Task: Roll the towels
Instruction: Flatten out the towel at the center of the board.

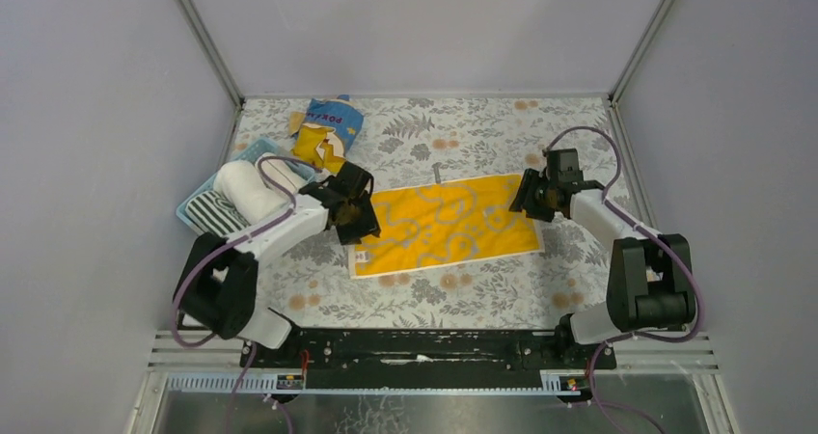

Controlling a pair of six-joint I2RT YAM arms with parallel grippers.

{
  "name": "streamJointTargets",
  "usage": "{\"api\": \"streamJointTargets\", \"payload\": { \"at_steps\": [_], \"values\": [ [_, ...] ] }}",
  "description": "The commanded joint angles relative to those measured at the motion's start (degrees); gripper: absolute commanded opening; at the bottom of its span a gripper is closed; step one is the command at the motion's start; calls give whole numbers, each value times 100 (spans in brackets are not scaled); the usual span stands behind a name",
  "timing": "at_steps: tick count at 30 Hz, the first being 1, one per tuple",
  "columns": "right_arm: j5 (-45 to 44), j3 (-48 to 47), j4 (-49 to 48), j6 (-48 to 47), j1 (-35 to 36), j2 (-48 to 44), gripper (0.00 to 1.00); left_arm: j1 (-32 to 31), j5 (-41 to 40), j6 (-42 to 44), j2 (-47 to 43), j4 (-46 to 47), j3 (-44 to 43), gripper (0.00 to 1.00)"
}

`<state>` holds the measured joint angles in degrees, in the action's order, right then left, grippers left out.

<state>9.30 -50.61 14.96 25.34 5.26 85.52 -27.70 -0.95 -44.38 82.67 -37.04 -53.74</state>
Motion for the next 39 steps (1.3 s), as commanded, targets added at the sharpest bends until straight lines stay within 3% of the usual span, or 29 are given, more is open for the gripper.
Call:
{"api": "streamJointTargets", "payload": {
  "at_steps": [1, 12, 15, 18, 28, 31, 39],
  "values": [
    [-284, 611, 334, 224, 18, -506, 55, -94, 283, 183, 598, 586, 78, 48],
    [-819, 1875, 871, 952, 19, -1423, 61, -82, 96, 9, 727, 852, 989, 48],
    [-844, 1866, 1009, 999, 19, -1844, 61, -89, 15, 70, 586, 686, 797, 49],
    [-833, 1436, 1043, 749, 19, -2034, 63, -75, -106, 252, 554, 489, 313, 58],
    [-852, -1065, 1265, -768, 12, -368, 64, 556, -723, 1698, 1694, -422, -1805, 62],
    [-804, -1515, 1187, -938, 10, 180, 63, 758, -1014, 2104, 2253, -725, -2414, 61],
    [-726, -1938, 1085, -1256, 11, 1112, 59, 1262, -609, 2928, 3140, -788, -3287, 51]
  ]
}}
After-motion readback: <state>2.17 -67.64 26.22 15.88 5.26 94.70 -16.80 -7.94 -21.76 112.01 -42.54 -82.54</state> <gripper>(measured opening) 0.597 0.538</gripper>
